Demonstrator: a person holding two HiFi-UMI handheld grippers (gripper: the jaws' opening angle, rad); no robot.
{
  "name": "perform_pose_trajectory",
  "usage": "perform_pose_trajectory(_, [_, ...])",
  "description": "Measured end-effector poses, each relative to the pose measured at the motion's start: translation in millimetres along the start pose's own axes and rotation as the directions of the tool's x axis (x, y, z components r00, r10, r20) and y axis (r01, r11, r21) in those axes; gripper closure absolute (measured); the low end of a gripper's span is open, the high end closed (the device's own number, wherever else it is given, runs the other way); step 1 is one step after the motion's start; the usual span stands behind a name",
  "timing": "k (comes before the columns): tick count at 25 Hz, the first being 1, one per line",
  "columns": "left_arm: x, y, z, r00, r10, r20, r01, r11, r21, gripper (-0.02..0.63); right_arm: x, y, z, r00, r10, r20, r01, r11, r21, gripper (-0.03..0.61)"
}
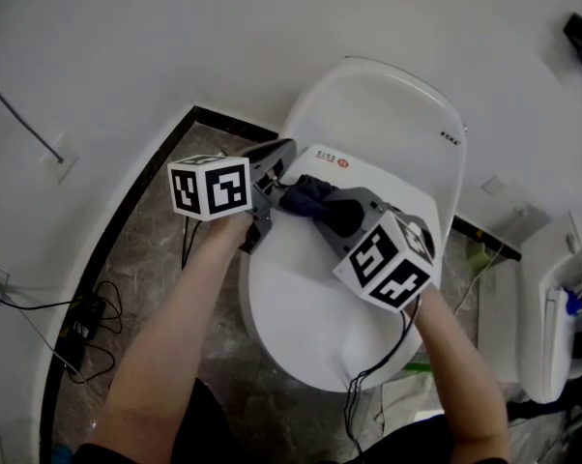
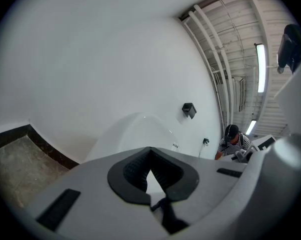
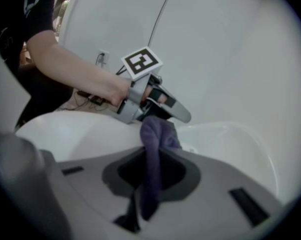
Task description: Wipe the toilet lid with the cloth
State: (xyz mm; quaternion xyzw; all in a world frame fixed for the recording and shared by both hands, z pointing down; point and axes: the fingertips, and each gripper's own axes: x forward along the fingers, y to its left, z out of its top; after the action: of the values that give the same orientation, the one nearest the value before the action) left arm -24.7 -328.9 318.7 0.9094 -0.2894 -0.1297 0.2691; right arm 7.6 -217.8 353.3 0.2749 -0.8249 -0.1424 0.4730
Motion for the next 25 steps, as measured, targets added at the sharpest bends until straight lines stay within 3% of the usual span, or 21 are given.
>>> perform_pose_trajectory(25, [0.6,-1.4,1.3,1.000,-0.003,0.003,0.003,1.000,0.008,0.600,-31.7,78.1,25.7,0.995,0.096,0.034,-0.096,0.995,-0.017,0.511])
